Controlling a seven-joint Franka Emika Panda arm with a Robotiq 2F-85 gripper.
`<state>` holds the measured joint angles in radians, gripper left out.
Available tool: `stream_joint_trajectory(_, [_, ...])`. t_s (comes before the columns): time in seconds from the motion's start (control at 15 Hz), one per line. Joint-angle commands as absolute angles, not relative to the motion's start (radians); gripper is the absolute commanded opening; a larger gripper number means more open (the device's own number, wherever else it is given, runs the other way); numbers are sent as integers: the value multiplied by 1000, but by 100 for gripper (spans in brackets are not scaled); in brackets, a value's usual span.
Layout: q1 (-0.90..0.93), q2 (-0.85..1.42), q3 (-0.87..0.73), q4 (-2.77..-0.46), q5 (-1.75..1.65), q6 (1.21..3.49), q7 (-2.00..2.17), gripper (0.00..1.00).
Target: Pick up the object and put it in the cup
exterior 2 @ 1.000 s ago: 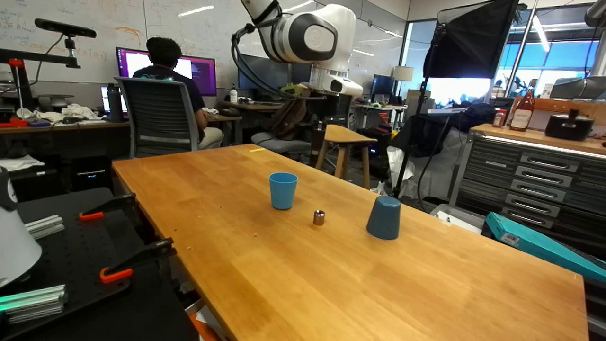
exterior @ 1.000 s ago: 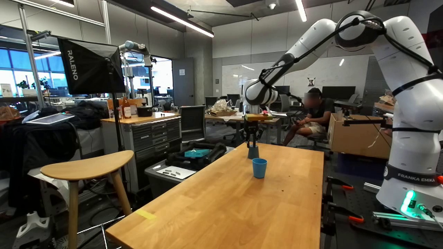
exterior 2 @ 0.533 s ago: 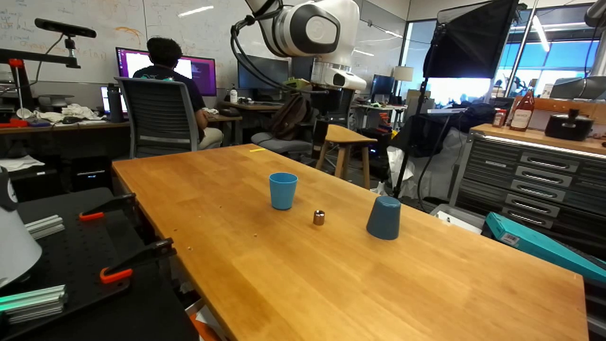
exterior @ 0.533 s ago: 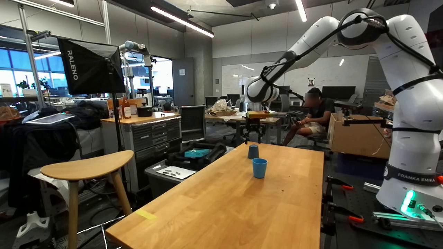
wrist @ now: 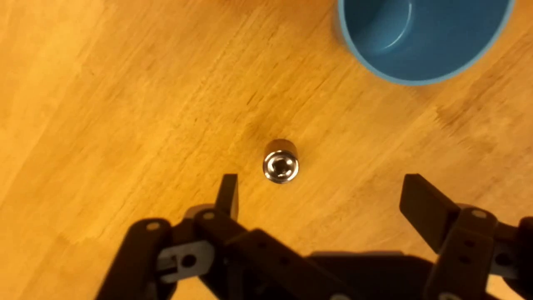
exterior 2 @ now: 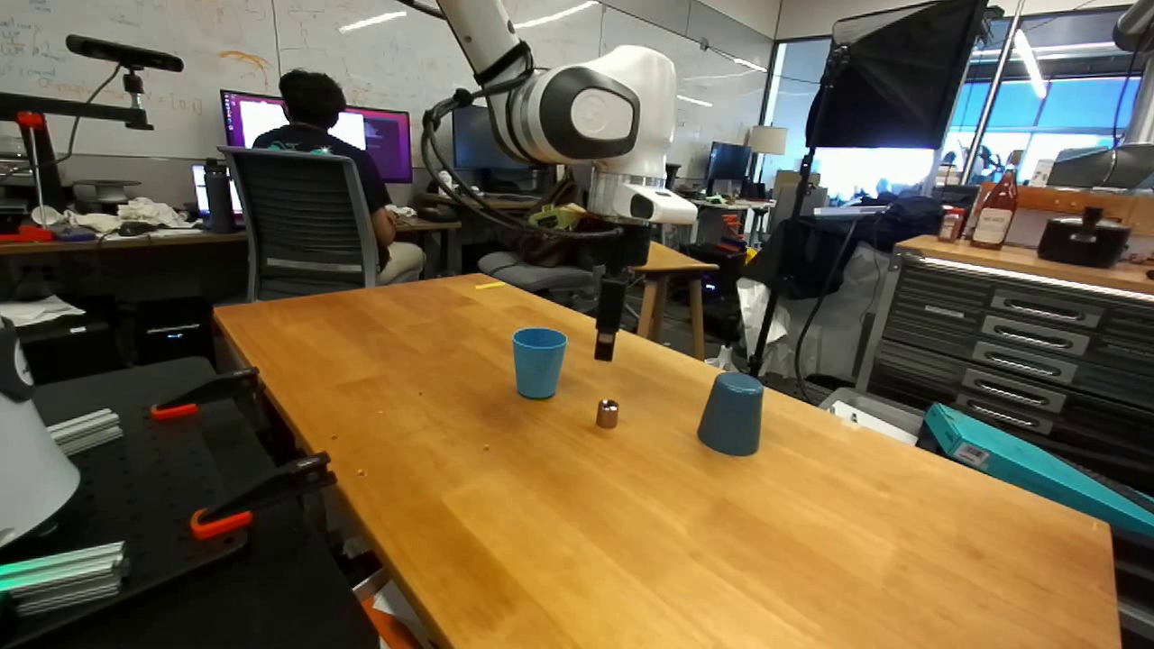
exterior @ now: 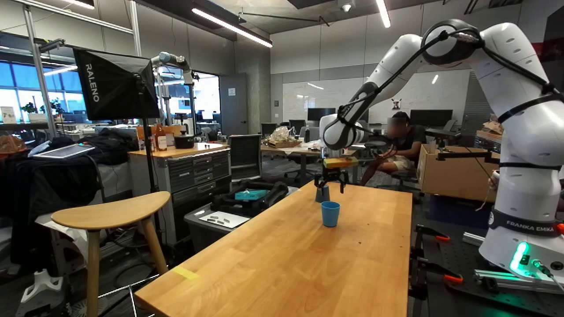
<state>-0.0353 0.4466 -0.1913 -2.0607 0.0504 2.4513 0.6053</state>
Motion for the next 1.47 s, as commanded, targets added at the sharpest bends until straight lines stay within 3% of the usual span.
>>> stream_joint_trajectory(0.0, [-11,496,-220,-2079,23,2534,645,100])
stream_joint_trajectory(0.6, [-8,612,-260,-2036,33,2582,686,100])
stream_joint_trajectory(0.67, [-4,618,-264,-2037,33,2595,692,75])
stream_joint_trajectory(0.8, [0,624,-267,-2037,34,2612,694,68])
stream_joint_trajectory(1.0, [0,628,-265,-2039,39,2625,695,42])
stream_joint_trajectory(1.33, [-17,615,-253,-2045,58,2622,679,7])
stream_joint_trajectory(1.4, [-19,608,-251,-2046,60,2616,675,12])
